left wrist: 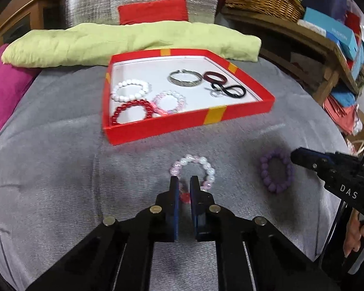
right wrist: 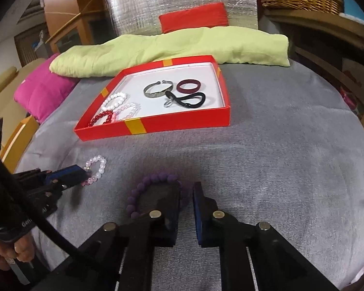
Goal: Organize jewelry
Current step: 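Grasp the purple bead bracelet with the right tool while the left approaches the pink bracelet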
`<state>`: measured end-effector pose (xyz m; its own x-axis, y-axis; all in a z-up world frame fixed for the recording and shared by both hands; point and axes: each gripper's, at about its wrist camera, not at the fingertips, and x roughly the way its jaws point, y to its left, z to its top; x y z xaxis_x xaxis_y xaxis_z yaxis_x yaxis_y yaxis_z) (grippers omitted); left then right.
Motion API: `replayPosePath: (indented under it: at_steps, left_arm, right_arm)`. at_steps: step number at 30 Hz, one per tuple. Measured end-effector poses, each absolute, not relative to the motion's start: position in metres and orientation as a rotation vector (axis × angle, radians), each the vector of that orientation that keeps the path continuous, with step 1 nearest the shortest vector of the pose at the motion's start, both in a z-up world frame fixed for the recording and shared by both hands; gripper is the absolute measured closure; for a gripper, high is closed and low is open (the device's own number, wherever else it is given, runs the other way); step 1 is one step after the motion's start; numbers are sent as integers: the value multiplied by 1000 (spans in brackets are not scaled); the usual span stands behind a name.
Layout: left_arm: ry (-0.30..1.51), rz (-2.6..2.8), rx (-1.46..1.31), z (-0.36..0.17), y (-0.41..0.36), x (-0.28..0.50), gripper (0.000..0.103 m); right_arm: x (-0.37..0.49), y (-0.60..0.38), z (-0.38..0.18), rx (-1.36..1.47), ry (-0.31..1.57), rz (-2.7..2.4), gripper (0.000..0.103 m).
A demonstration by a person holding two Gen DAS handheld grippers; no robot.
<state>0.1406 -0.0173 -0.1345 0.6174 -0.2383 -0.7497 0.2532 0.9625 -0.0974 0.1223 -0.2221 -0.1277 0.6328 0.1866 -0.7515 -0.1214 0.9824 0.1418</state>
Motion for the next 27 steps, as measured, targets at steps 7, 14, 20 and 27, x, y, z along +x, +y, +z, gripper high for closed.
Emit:
replayPosePath:
  at_steps: [7,14,20,27]
  left_arm:
    - [880,-227,-18,-134,-7,146,77]
    - [843,-258,19,-130,-17,143,42]
    - [898,-246,32,-141,-18,148,42]
    - [896,-272,40,-146,-21,145,57]
  right_arm:
    - [124,-231,-127,159,902,184,83]
    - [121,-225,-124,167,890,223,49]
    - [120,-209,-132,107,930,278,48]
    - [119,-190,-139,13,920,290,32]
